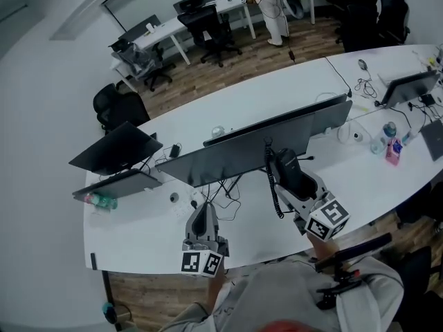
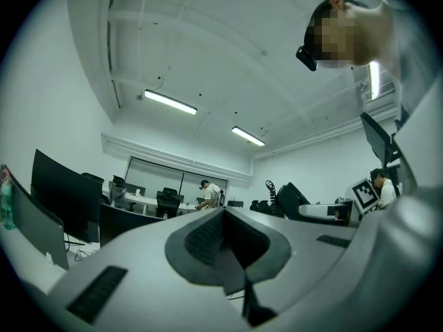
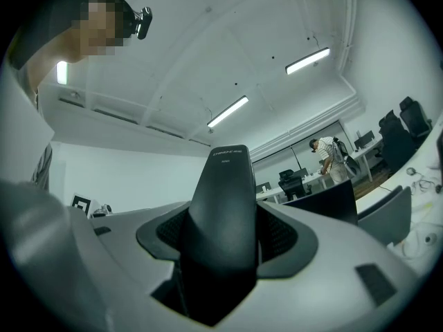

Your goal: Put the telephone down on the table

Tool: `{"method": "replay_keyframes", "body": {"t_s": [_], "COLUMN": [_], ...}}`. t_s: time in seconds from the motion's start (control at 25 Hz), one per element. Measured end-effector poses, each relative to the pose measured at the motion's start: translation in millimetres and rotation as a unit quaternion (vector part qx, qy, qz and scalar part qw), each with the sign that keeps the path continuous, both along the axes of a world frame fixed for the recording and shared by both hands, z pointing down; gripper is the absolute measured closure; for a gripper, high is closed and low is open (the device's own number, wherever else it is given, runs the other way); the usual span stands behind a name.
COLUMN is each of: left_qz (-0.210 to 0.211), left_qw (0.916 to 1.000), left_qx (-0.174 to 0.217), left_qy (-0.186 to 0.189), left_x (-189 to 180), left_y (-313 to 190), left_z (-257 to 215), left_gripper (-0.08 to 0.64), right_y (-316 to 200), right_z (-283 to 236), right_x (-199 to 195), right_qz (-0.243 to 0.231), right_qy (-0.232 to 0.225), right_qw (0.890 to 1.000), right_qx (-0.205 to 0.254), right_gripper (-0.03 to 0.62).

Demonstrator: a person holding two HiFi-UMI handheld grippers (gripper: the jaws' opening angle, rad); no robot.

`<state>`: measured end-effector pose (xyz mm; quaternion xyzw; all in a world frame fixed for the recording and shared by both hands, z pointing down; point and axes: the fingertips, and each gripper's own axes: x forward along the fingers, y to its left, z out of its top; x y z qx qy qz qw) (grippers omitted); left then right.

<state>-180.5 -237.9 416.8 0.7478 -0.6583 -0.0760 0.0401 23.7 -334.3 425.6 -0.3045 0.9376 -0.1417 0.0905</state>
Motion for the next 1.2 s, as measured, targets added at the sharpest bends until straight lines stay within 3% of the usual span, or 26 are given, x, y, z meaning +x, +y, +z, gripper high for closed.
{"method": "replay_keyframes", "body": {"t_s": [0.36, 0.76, 1.2], "left_qz": [0.008, 0.014, 0.036], "left_qw": [0.9996, 0.9981, 0.9975], "left_qx": [0.019, 0.052, 0.049], "left_qy": [0.019, 0.029, 0.036], "left_x": [-8, -44, -53], "left_y": [5, 21, 24], "left_z": [-9, -24, -18], "left_gripper": [0.549, 0.549, 0.549], "right_y": [9, 28, 46], "right_z": [-14, -52, -54], "right_x": [-12, -37, -55], "right_qz": [0.001, 0.027, 0.033], "right_qy": [0.008, 0.015, 0.017], "right_qw": [1.0, 0.998, 0.997], "right_qx": [0.012, 0.063, 0.067], "right_gripper": [0.308, 0.308, 0.308]}}
